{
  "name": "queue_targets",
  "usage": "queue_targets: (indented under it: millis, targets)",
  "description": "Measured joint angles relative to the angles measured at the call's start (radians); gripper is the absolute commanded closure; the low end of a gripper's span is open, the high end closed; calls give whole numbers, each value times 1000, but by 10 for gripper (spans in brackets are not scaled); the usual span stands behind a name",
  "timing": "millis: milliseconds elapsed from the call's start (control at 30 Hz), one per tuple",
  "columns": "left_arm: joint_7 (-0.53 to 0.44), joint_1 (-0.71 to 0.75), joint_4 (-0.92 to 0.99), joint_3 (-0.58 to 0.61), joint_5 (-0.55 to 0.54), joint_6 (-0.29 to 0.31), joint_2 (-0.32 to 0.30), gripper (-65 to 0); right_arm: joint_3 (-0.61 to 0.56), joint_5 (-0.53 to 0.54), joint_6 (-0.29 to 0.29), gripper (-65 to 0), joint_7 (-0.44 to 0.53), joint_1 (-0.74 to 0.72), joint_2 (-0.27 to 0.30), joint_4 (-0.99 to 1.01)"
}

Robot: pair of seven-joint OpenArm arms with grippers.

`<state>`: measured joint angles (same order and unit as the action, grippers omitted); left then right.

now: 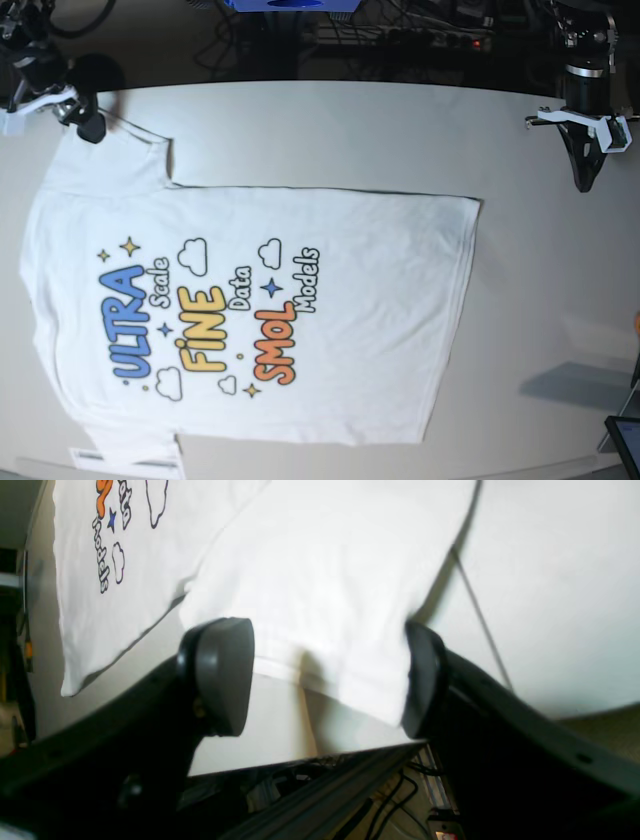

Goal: Fold the T-shirt properly
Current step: 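Move both grippers down toward the shirt's shoulder corners, then grasp the shirt's shoulder edges with both grippers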

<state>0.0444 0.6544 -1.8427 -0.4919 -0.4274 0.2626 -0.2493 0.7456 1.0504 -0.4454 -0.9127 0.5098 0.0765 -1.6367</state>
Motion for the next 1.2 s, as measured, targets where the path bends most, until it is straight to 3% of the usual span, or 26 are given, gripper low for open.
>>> queue_targets:
  millis: [133,367,467,600,700,800,967,1200]
  targets:
    - [0,16,1,-2,0,0,14,0,-2,0,0,-380,3,-8,1,3]
    - [1,13,51,-3,-3,0,20,-3,-5,-23,12,-112,-25,-19,0,10]
    - [0,13,52,-3,-5,0,22,-104,-6,-32,12,0,-32,-27,0,12]
    - [0,13,52,-2,-8,0,22,-307,-6,-32,12,-6,-32,-27,-1,12]
    - [0,10,51,27,-45,-5,19,-376,-6,-31,12,-6,-32,-27,-2,12]
    - [17,7,51,74,-210,1,8,-395,-6,-31,12,-4,-32,-27,-2,12]
    - [243,-70,84,83,-510,-5,-14,-459,-7,-32,12,-3,-32,-27,-3,12]
    - [399,-180,220,87,-532,-16,9,-460,-7,-32,12,-3,-32,-24,0,12]
